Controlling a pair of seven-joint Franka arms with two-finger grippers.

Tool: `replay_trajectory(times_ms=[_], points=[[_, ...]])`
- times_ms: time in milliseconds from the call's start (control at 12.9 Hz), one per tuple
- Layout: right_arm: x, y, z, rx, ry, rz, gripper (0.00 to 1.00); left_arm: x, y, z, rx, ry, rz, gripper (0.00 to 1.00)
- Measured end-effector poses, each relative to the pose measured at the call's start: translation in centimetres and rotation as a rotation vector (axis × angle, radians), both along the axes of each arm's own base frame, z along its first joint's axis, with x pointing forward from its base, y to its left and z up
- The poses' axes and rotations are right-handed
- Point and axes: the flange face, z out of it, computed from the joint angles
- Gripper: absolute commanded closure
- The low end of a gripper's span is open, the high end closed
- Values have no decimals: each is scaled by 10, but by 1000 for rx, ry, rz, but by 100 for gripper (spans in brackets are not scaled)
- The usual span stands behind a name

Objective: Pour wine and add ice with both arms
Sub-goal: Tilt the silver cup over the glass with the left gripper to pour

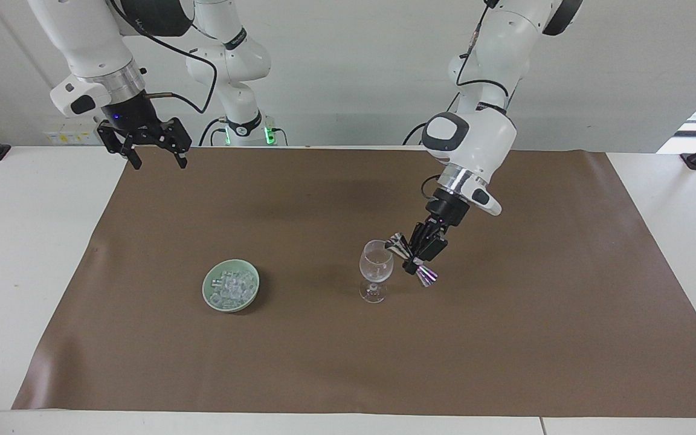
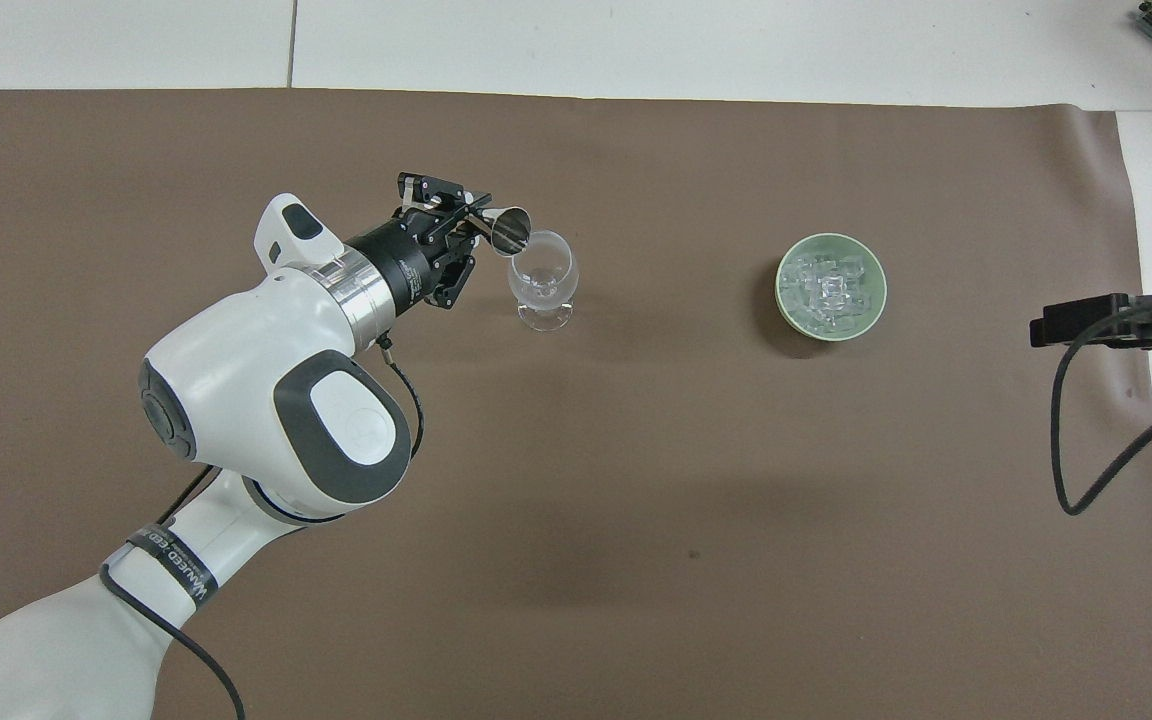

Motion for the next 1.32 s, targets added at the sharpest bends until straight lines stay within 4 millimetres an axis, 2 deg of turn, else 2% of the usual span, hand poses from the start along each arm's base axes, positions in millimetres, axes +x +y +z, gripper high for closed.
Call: replay_trajectory(times_ms=[1317], points=[[0,0,0,0,0,0,0,-3,-13,12,92,-110,-66,100]])
